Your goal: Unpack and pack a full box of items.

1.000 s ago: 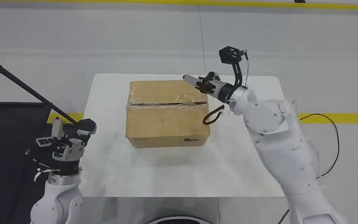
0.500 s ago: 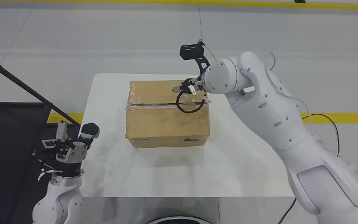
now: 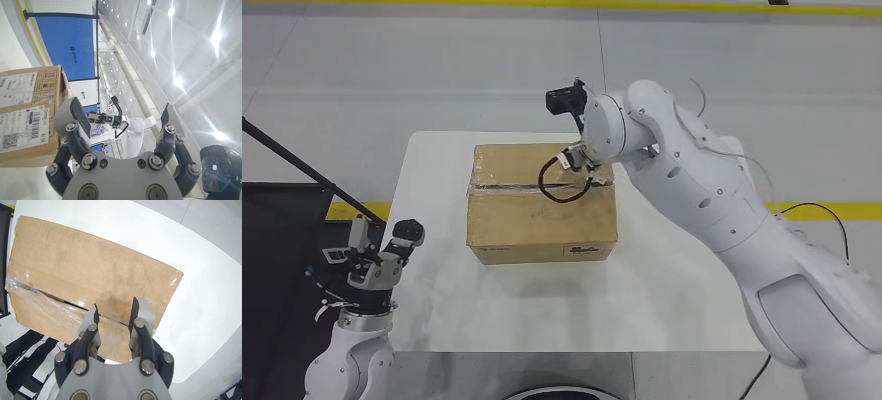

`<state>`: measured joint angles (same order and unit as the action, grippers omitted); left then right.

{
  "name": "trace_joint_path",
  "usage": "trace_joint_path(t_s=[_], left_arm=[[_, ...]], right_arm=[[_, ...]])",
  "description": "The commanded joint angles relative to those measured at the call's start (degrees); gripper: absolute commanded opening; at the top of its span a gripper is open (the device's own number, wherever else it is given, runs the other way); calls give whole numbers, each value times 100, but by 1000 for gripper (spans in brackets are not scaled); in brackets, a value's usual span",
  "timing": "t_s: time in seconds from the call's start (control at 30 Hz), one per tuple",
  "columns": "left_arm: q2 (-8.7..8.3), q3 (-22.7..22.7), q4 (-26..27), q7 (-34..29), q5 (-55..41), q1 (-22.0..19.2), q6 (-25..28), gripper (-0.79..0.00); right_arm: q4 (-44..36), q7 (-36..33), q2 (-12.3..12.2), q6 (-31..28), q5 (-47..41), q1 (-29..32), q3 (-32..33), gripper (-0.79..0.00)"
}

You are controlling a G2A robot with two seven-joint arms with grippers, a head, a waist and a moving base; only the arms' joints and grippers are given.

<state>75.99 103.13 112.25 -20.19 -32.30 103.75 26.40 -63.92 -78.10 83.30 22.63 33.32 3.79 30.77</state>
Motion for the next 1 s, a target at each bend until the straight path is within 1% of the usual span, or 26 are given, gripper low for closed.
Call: trace_joint_path(t_s=[0.0, 0.23, 0.4, 0.47, 0.53, 0.77, 0.8, 0.87, 0.9, 0.97], left_arm=[[2, 3, -2, 7, -9, 1, 1, 0], [7, 11, -17, 18, -26, -17, -8, 0], [9, 24, -28, 17, -30, -28, -3, 0], [11, 26, -33, 20, -37, -32, -3, 0], [12, 25, -34, 14, -42, -32, -13, 0], [13, 41, -28, -14, -45, -49, -22, 0], [14, 45, -27, -13, -52, -46, -21, 0], [15, 52, -20, -11, -62, -38, -22, 0], [16, 56, -16, -13, -64, -34, -23, 0], [17, 65, -12, -15, -62, -30, -15, 0]], right_arm=[[100, -48, 48, -17, -27, -45, -35, -471], [334, -126, 198, -132, -147, -138, -100, -517], [414, -128, 275, -174, -117, -155, -147, -536], [420, -105, 300, -181, -109, -164, -143, -514], [398, -27, 318, -192, -70, -167, -131, -474], [524, -205, 369, -95, 86, -171, -156, -471], [566, -225, 379, -81, 98, -170, -159, -483], [654, -259, 401, -69, 131, -171, -173, -554], [684, -255, 413, -73, 139, -172, -176, -610], [741, -229, 435, -73, 152, -178, -165, -785]])
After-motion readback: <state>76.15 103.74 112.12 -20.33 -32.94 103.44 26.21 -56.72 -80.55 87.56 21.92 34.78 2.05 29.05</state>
